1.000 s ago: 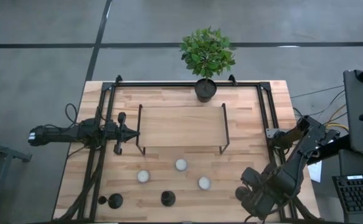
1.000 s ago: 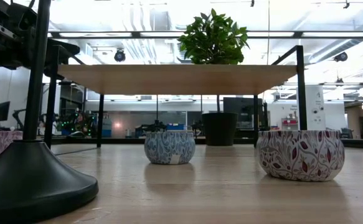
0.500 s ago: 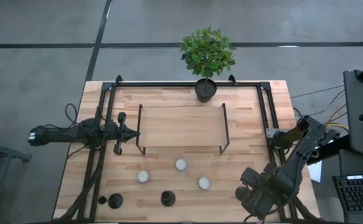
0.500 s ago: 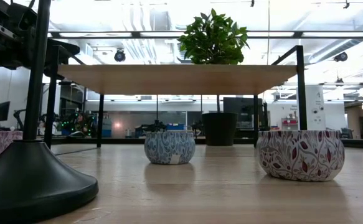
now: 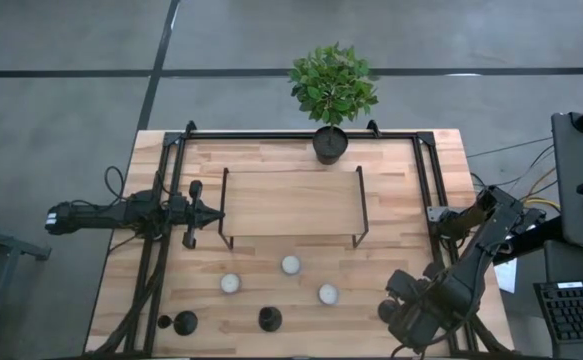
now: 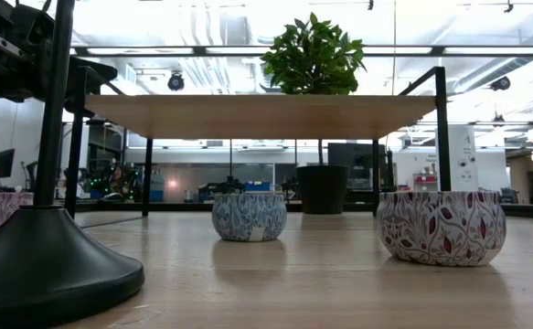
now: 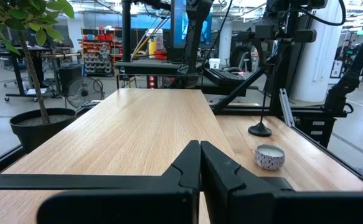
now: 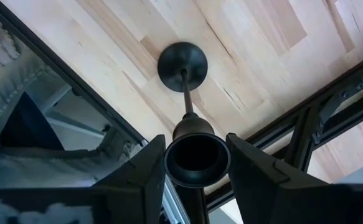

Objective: Pick & Place candle stick holders
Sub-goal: Put the right black candle holder on the shelf

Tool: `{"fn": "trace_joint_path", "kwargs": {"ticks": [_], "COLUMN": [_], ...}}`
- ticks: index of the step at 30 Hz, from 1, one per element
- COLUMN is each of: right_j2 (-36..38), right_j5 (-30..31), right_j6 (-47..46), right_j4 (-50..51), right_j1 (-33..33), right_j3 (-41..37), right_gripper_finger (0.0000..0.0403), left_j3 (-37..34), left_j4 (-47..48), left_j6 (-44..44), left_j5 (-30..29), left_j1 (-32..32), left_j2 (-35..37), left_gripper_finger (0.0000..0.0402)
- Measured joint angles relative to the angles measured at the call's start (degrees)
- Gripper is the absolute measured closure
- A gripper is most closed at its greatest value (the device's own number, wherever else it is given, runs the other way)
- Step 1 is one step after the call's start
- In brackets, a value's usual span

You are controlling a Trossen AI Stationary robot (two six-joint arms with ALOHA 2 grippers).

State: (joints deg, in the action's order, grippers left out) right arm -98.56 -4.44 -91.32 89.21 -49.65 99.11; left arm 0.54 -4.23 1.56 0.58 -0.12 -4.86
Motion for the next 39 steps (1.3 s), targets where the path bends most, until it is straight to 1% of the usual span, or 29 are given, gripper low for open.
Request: {"fn": "trace_joint_path", "kwargs": {"ticks": [5,11,25,32,39], "right_j2": [0.0,0.0,0.7,0.7,0.7], "right_j5": [-0.1,-0.1,-0.6,-0.6,-0.5], "right_j6": [0.1,1.0,1.3,5.9,12.6], "right_j4": [0.0,0.0,0.1,-0.1,0.3], "right_j1": [0.0,0.0,0.5,3.1,8.5], "right_j3": [0.0,0.0,0.0,2.0,5.5], "right_gripper_finger": [0.0250,0.0260,0.0258,0.0256,0.0259], "left_j3": [0.0,0.0,0.0,0.0,0.0], "left_j4": [0.0,0.0,0.0,0.0,0.0], "left_j6": [0.0,0.0,0.0,0.0,0.0], "left_j5": [0.0,0.0,0.0,0.0,0.0], "left_j1": [0.0,0.0,0.0,0.0,0.0], "left_j2": [0.0,0.0,0.0,0.0,0.0], "left_gripper_finger": [0.0392,0.0392,0.0392,0.0392,0.0392]}}
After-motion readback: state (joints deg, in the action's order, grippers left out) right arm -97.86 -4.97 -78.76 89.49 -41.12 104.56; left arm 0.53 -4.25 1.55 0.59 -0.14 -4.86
